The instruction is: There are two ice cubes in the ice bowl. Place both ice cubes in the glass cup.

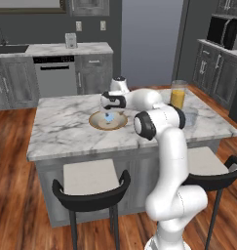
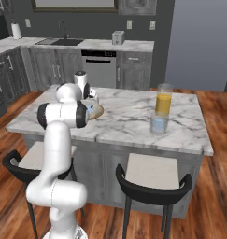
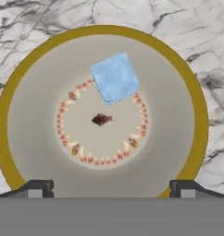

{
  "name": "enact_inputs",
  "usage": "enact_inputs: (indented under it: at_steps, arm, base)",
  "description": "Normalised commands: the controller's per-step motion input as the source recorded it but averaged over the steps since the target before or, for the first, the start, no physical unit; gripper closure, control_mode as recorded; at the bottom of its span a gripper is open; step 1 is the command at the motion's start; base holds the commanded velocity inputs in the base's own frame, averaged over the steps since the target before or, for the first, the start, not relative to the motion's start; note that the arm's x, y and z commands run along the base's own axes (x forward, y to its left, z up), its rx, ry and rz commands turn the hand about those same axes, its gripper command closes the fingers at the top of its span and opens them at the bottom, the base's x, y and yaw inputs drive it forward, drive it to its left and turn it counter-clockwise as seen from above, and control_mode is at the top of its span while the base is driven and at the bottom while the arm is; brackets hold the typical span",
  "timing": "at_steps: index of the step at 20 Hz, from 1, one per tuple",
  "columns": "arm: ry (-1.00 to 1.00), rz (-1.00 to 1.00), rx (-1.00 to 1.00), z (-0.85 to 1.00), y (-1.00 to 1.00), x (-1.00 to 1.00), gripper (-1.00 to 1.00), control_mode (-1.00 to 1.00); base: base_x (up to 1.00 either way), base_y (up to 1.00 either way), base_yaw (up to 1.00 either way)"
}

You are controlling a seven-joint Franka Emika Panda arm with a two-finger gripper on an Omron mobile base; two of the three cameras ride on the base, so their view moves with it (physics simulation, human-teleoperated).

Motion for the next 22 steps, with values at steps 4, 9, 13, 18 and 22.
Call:
enact_inputs:
  at_steps: [4, 9, 13, 18, 22]
  arm:
    - [0.0, 0.0, -0.08, -0.35, 0.13, 0.24, -1.0, -1.0]
    - [0.0, 0.0, -0.06, -0.32, 0.05, 0.23, -1.0, -1.0]
    - [0.0, 0.0, -0.01, -0.1, 0.0, 0.18, -1.0, -1.0]
    - [0.0, 0.0, 0.0, -0.03, 0.0, 0.25, -1.0, -1.0]
    - [0.0, 0.0, 0.0, -0.1, 0.0, 0.26, -1.0, -1.0]
  base:
    - [0.0, 0.0, 0.0]
    - [0.0, 0.0, 0.0]
    - [0.0, 0.0, 0.0]
    - [0.0, 0.0, 0.0]
    - [0.0, 0.0, 0.0]
